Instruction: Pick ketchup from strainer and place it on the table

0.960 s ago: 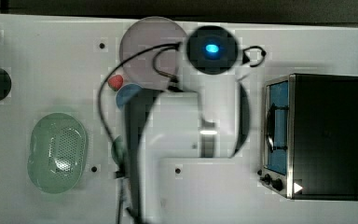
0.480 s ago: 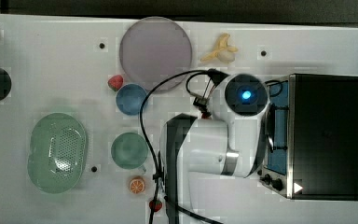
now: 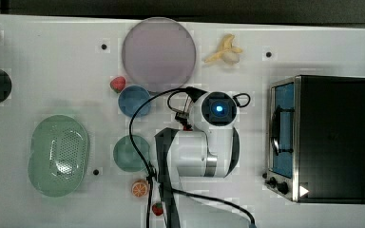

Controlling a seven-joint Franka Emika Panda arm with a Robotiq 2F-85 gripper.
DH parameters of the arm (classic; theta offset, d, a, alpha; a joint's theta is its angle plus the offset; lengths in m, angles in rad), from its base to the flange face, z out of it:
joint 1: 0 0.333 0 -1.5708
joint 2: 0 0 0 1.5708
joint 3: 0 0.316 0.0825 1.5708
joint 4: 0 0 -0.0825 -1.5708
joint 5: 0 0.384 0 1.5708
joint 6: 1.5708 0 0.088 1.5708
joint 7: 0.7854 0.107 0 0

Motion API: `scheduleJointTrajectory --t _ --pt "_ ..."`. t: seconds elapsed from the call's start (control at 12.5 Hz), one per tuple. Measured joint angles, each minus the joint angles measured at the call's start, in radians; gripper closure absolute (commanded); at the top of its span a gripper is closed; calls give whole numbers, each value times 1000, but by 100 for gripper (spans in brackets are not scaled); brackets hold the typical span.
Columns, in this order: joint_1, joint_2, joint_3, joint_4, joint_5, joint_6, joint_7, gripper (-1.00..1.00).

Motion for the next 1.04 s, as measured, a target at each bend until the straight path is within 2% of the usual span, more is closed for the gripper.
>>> scheduleJointTrajectory --t 0.16,0.24,0.56,0.8,1.04 --pt "6 62 0 0 -5 20 0 -13" --pt "8 86 -4 -6 -5 25 0 -19" --pt "13 118 -15 -10 3 33 0 -100" --pt "8 85 -18 6 7 32 0 -100" --pt "5 -23 -15 51 3 -41 0 -100"
